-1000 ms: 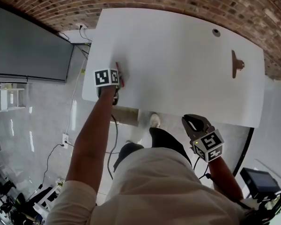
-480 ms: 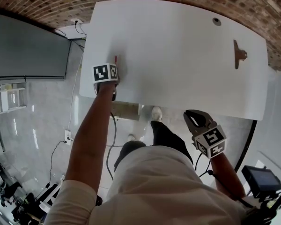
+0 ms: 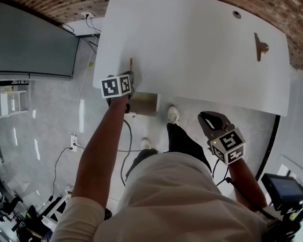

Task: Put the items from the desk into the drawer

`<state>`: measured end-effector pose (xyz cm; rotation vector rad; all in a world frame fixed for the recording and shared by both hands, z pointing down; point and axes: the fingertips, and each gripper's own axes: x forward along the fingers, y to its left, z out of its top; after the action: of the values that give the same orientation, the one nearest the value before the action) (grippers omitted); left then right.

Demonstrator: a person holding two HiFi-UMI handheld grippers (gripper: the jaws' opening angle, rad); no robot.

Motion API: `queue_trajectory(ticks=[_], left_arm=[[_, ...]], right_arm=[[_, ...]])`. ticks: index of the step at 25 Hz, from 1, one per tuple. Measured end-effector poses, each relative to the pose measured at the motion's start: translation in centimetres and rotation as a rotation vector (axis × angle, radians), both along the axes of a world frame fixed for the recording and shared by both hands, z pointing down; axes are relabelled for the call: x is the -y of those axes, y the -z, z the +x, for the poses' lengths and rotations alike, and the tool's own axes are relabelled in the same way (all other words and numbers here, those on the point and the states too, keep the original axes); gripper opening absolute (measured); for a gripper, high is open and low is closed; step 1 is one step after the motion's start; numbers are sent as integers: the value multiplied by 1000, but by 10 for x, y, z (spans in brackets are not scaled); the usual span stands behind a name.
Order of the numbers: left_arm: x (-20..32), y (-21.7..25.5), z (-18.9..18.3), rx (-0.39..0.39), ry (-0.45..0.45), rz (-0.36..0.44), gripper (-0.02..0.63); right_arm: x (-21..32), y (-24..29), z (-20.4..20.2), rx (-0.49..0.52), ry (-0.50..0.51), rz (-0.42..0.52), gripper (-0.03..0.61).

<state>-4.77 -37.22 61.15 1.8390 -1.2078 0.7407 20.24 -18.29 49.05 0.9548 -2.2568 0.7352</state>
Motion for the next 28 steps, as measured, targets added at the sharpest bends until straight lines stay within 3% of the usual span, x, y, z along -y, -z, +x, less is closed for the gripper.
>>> queue_trajectory(ticks=[8,14,19,28], left_arm=[[-99,1,-39,-88,-34,53,48],[-165,-31,-63,-118,-83,27,48],[-172,-70,-61,-127,-84,9,48],[-121,-158,-36,-110,-72,-3,48]], right_arm=[[-73,5,-65,9,-16,-8,20],[-126,11,-104,-41,-39,-34,20],[-162,6,-107,-71,-48,-50,20],[-171,-17,-75,-141,-116,-112,20]])
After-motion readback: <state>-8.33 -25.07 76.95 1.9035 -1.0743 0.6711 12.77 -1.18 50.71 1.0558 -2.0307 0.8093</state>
